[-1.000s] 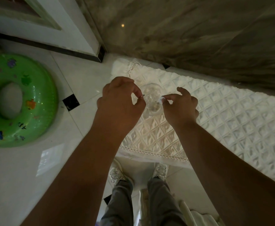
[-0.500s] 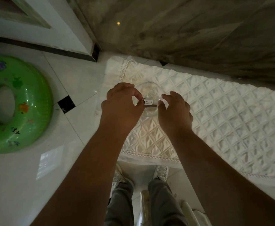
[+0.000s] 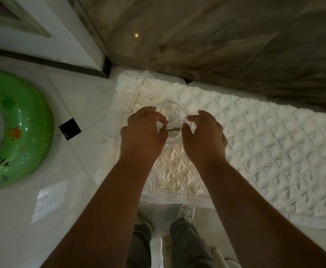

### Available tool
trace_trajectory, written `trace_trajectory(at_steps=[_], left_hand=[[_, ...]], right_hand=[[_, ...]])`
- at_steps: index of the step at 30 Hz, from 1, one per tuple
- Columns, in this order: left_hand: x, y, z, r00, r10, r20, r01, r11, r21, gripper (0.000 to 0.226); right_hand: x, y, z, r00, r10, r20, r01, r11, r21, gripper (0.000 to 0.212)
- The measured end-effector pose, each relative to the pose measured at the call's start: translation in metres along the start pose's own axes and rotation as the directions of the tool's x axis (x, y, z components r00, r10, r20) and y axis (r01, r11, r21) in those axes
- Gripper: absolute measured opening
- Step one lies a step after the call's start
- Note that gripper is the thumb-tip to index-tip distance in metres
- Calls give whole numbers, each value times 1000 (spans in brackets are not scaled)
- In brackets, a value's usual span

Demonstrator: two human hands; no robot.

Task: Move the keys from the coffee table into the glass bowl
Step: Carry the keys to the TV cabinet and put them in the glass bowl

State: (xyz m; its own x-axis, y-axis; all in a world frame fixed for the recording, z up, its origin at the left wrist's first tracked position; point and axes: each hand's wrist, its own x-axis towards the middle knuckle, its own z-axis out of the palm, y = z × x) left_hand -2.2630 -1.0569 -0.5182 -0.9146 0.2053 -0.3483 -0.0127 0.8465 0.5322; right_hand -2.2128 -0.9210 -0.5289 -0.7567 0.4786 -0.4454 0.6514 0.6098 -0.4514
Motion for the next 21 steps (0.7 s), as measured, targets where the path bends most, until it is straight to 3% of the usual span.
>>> trace_trajectory(at_steps=[12, 21], left_hand=[[-42, 19, -41, 999, 14, 38, -10, 993, -121, 50], [-93, 58, -122, 997, 55, -57, -63, 986, -155, 40]], right_hand=[[-41, -18, -26, 1000, 22, -20, -18, 980, 198, 51], [-84, -65, -98, 999, 19, -49, -4, 959, 284, 55]])
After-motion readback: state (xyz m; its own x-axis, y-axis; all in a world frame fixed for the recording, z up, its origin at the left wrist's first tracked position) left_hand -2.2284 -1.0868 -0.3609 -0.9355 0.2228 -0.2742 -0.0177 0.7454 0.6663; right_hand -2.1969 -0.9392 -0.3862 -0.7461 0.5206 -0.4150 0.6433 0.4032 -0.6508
